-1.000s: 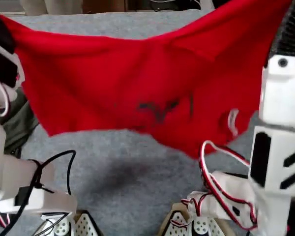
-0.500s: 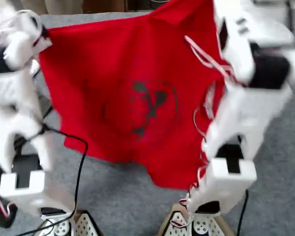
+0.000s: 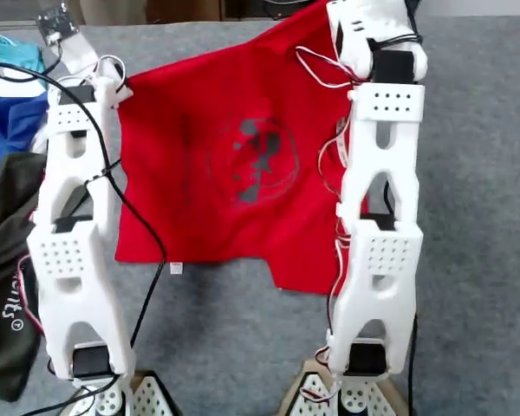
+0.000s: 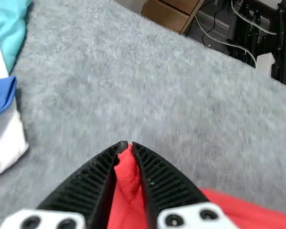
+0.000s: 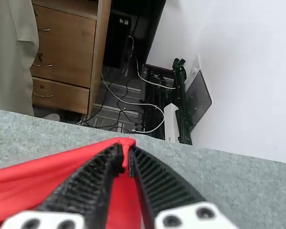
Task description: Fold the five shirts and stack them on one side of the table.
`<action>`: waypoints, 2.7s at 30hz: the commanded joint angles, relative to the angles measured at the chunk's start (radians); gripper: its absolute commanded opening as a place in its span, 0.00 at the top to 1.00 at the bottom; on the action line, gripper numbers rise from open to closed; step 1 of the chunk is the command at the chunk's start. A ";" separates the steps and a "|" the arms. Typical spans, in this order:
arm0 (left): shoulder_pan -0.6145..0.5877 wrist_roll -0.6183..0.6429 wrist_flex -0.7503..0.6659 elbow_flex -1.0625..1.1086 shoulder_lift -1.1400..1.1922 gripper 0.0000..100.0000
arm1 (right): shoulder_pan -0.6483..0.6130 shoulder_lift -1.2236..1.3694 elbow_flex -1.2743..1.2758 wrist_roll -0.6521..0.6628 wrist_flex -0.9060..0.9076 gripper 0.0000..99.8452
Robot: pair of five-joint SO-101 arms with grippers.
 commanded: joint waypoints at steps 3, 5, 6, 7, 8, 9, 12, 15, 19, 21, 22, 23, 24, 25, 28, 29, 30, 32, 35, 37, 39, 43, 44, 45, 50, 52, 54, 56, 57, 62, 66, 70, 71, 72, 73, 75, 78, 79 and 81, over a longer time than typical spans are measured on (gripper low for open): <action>-0.017 0.000 0.195 -0.399 0.101 0.98 | -0.005 -0.010 -0.039 0.028 0.080 0.99; -0.015 0.000 0.295 -0.496 0.130 0.98 | -0.005 -0.016 -0.088 0.060 0.204 0.99; -0.008 -0.003 0.359 -0.542 0.139 0.98 | -0.005 -0.016 -0.116 0.072 0.267 0.99; -0.003 -0.005 0.427 -0.583 0.147 0.98 | -0.005 -0.016 -0.151 0.081 0.327 0.99; 0.005 -0.005 0.496 -0.620 0.151 0.98 | -0.005 -0.015 -0.189 0.087 0.388 0.99; 0.011 -0.006 0.568 -0.658 0.153 0.98 | -0.005 -0.012 -0.223 0.095 0.445 0.99; 0.055 -0.006 0.781 -0.750 0.162 0.98 | -0.001 -0.016 -0.314 0.109 0.609 0.99; 0.097 -0.006 0.967 -0.818 0.162 0.98 | -0.004 -0.012 -0.410 0.117 0.770 0.99; 0.110 -0.032 1.042 -0.830 0.154 0.98 | 0.013 -0.016 -0.432 0.135 0.842 1.00; 0.107 -0.041 1.042 -0.816 0.153 0.98 | 0.036 -0.018 -0.410 0.135 0.844 1.00; 0.104 -0.041 1.042 -0.807 0.153 0.98 | 0.042 -0.018 -0.397 0.137 0.844 1.00; 0.103 -0.041 1.042 -0.795 0.153 0.98 | 0.056 -0.019 -0.378 0.138 0.844 1.00; 0.098 -0.041 1.042 -0.776 0.153 0.98 | 0.067 -0.030 -0.358 0.140 0.844 1.00; 0.097 -0.041 1.042 -0.756 0.151 0.98 | 0.076 -0.045 -0.331 0.140 0.844 1.00; 0.094 -0.041 1.042 -0.701 0.151 0.98 | 0.090 -0.124 -0.200 0.144 0.844 1.00; 0.094 -0.043 1.042 -0.680 0.151 0.98 | 0.091 -0.157 -0.145 0.153 0.844 1.00; 0.095 -0.049 1.042 -0.658 0.151 0.98 | 0.091 -0.191 -0.084 0.169 0.844 1.00; 0.100 -0.081 1.042 -0.608 0.151 0.98 | 0.091 -0.260 0.033 0.195 0.842 1.00; 0.109 -0.097 1.042 -0.532 0.133 0.98 | 0.099 -0.357 0.188 0.215 0.839 1.00; 0.115 -0.100 1.042 -0.466 0.093 0.98 | 0.101 -0.418 0.280 0.219 0.838 1.00; 0.130 -0.114 1.042 -0.397 0.031 0.98 | 0.101 -0.476 0.367 0.232 0.836 1.00; 0.166 -0.126 1.040 -0.239 -0.113 0.98 | 0.097 -0.587 0.535 0.235 0.816 1.00; 0.172 -0.126 1.040 -0.201 -0.150 0.98 | 0.099 -0.616 0.579 0.235 0.807 1.00; 0.176 -0.126 1.039 -0.160 -0.182 0.98 | 0.099 -0.647 0.625 0.235 0.799 1.00; 0.163 -0.126 1.037 -0.037 -0.288 0.98 | 0.099 -0.845 0.909 0.236 0.727 1.00; 0.146 -0.126 1.037 -0.014 -0.295 0.98 | 0.099 -0.944 1.050 0.236 0.680 1.00; 0.127 -0.126 1.037 0.000 -0.295 0.98 | 0.099 -1.056 1.202 0.236 0.623 1.00; 0.110 -0.126 1.037 0.023 -0.300 0.98 | 0.099 -1.171 1.360 0.233 0.552 1.00; 0.106 -0.127 1.037 0.035 -0.300 0.98 | 0.101 -1.231 1.440 0.233 0.519 1.00; 0.104 -0.170 1.037 0.104 -0.302 0.98 | 0.101 -1.486 1.767 0.230 0.410 1.00; 0.109 -0.192 1.037 0.149 -0.302 0.98 | 0.101 -1.603 1.926 0.233 0.404 1.00; 0.109 -0.210 1.037 0.193 -0.302 0.98 | 0.101 -1.638 2.022 0.233 0.405 1.00; 0.109 -0.212 1.037 0.204 -0.302 0.98 | 0.101 -1.639 2.037 0.233 0.405 1.00; 0.109 -0.212 1.037 0.215 -0.302 0.98 | 0.101 -1.639 2.051 0.233 0.405 1.00; 0.109 -0.212 1.037 0.226 -0.303 0.98 | 0.101 -1.639 2.063 0.233 0.405 1.00; 0.110 -0.212 1.037 0.242 -0.303 0.98 | 0.101 -1.639 2.083 0.235 0.404 1.00; 0.110 -0.215 1.037 0.259 -0.303 0.98 | 0.101 -1.639 2.103 0.235 0.405 1.00; 0.110 -0.226 1.037 0.262 -0.303 0.98 | 0.101 -1.639 2.106 0.235 0.407 1.00; 0.104 -0.238 1.037 0.262 -0.303 0.98 | 0.101 -1.639 2.106 0.235 0.410 1.00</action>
